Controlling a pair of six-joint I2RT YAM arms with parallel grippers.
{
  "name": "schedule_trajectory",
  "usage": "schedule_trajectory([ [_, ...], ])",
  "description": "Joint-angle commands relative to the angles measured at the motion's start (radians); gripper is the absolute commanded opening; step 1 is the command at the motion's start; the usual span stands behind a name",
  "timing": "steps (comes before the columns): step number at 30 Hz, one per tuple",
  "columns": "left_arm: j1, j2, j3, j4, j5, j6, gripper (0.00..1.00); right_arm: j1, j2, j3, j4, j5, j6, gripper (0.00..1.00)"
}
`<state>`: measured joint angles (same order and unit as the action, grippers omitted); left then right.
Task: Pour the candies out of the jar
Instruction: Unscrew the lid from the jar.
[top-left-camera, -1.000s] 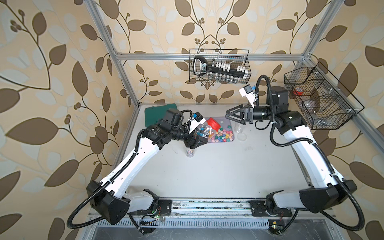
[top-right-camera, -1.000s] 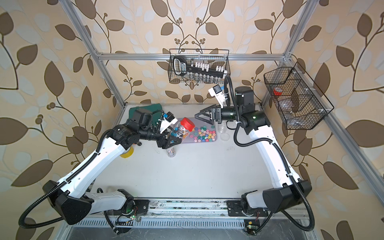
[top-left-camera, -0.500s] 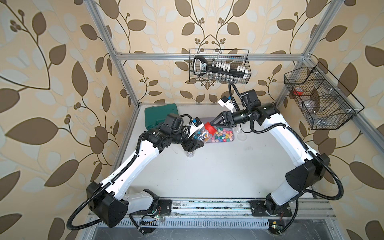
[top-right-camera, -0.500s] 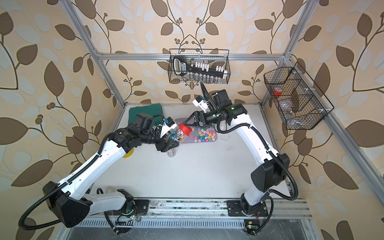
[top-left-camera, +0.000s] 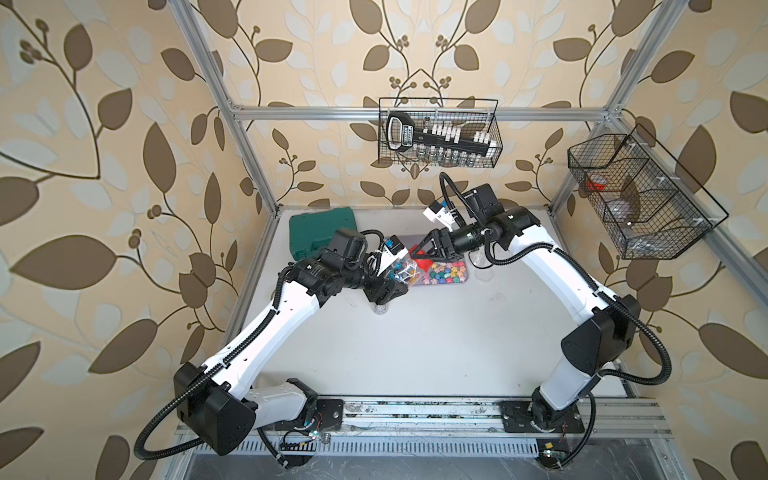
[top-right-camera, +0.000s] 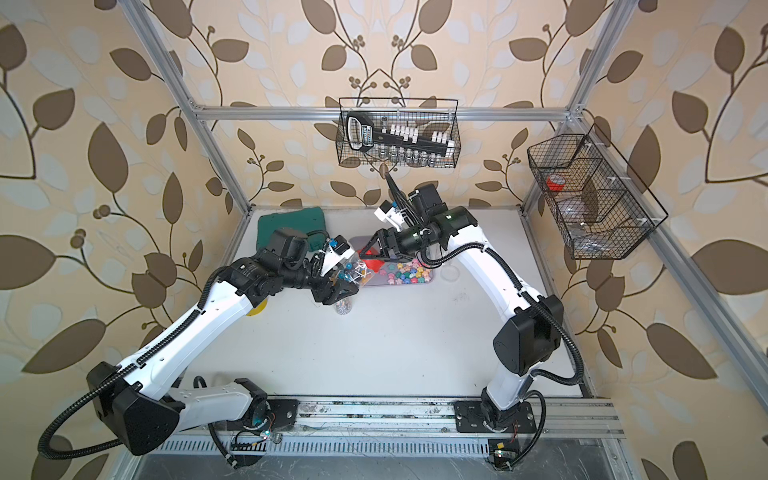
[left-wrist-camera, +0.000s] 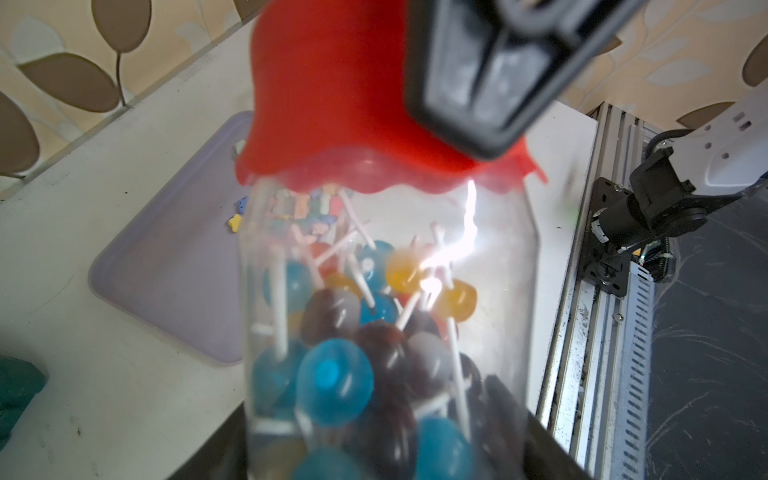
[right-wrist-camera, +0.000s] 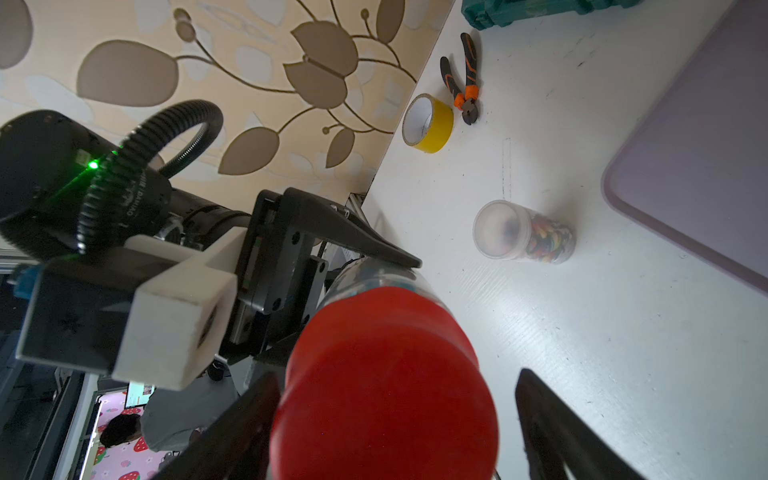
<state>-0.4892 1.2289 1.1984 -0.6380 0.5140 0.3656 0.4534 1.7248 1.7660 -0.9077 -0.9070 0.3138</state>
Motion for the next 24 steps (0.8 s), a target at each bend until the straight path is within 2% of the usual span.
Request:
schedule_trajectory([
  [1,0.005,-0.038,-0.002,0.069,0.012,0.006,0.68,0.008,0.015,0.030,-0.022,0.006,-0.004,0.81],
  [7,0.005,-0.044,-0.003,0.080,0.010,-0.007,0.68,0.009,-0.005,0.012,-0.012,0.002,-0.037,0.72],
  [13,0.007,-0.040,0.003,0.086,0.045,-0.029,0.68,0.008,-0.064,-0.064,0.081,-0.047,-0.104,0.65],
  [24,0.029,0.024,0.061,0.054,0.201,-0.062,0.69,-0.002,-0.192,-0.277,0.273,-0.225,-0.318,0.65],
])
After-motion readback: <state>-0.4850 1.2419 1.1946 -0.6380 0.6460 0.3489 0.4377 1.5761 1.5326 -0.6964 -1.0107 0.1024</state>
